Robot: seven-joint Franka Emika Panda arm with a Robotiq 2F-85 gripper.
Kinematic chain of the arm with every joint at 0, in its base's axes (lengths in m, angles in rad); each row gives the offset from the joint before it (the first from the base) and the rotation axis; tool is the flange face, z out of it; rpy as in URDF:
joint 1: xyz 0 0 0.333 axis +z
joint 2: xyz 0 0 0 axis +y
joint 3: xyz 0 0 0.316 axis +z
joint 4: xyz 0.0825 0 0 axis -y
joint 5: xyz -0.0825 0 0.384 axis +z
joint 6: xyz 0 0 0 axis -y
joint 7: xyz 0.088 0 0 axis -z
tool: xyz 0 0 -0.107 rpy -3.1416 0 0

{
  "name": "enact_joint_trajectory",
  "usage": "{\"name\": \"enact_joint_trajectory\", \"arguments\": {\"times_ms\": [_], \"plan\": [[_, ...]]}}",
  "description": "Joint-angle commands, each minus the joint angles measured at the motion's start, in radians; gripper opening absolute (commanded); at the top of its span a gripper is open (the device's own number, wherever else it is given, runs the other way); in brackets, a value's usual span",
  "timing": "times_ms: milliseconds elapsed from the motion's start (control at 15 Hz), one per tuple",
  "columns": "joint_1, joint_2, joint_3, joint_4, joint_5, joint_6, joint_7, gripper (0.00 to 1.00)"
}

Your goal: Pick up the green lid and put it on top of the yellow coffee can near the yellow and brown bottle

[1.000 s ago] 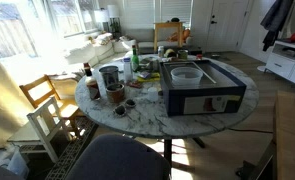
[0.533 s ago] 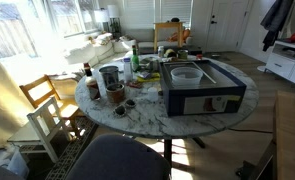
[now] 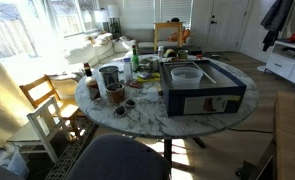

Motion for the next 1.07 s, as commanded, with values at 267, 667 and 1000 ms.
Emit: {"name": "enact_joint_trajectory", "arguments": {"times_ms": [267,667,1000], "plan": [[-0.066,0.027,-0.052,0.045,0.004,-0.012,-0.051,1.00],[-0.188,0.123,-0.193,0.114,0.008,0.017,-0.133,1.00],[-0.262,0.244,-0.259,0.112,-0.045,0.060,-0.240,1.00]]}}
